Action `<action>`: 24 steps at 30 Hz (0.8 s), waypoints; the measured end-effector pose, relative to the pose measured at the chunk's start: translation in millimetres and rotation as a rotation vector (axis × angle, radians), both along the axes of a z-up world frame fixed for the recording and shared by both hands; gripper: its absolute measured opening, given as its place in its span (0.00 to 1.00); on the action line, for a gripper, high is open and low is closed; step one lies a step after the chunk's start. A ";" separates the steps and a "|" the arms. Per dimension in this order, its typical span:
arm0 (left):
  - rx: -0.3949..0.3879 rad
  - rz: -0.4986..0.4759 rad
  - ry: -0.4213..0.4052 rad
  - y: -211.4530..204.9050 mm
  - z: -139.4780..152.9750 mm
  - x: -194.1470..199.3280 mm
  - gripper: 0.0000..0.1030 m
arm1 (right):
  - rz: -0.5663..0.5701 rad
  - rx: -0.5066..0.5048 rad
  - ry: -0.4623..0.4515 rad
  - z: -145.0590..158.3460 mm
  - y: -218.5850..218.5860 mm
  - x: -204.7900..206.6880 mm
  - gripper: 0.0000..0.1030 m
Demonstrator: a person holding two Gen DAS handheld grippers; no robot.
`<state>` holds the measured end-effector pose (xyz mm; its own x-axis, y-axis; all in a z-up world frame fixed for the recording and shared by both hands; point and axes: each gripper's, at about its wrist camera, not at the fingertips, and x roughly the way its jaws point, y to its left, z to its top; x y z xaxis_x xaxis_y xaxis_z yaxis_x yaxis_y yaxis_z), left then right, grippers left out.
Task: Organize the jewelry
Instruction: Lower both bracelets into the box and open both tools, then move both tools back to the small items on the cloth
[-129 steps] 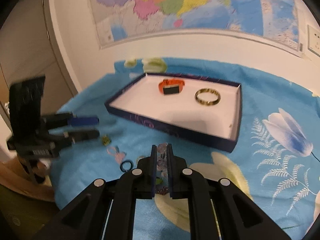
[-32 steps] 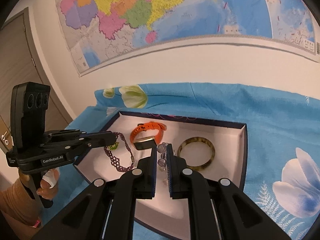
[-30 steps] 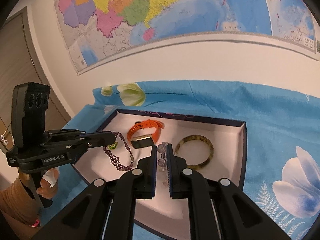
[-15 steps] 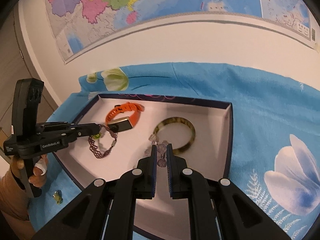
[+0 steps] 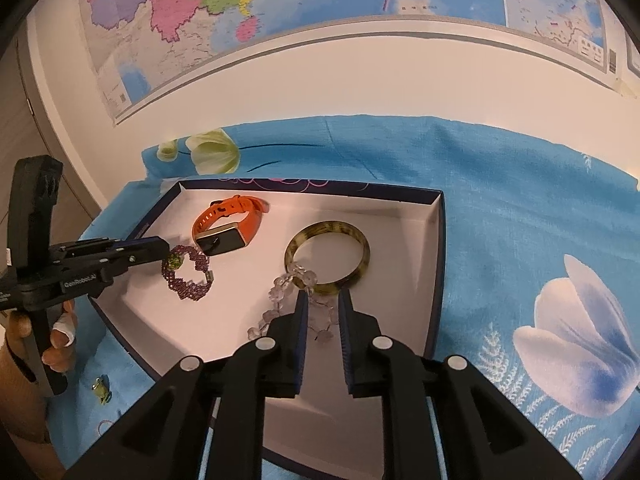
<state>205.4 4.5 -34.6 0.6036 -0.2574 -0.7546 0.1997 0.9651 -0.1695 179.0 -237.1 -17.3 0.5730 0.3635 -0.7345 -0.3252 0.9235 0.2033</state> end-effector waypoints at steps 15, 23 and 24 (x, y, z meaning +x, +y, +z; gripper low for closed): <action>0.009 0.001 -0.203 9.4 39.0 -80.9 0.48 | 0.043 0.029 -0.116 33.6 7.6 -55.6 0.40; 0.027 -0.047 -0.244 4.7 40.4 -122.3 0.49 | 0.060 0.027 -0.123 37.5 9.1 -93.4 0.43; 0.026 -0.052 -0.243 4.2 39.4 -125.7 0.49 | 0.065 0.027 -0.118 36.5 9.2 -97.2 0.43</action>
<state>79.7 8.7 4.8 0.7549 -0.2754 -0.5952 0.2809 0.9559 -0.0860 81.8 -227.9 19.2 0.6294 0.4216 -0.6528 -0.4073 0.8944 0.1850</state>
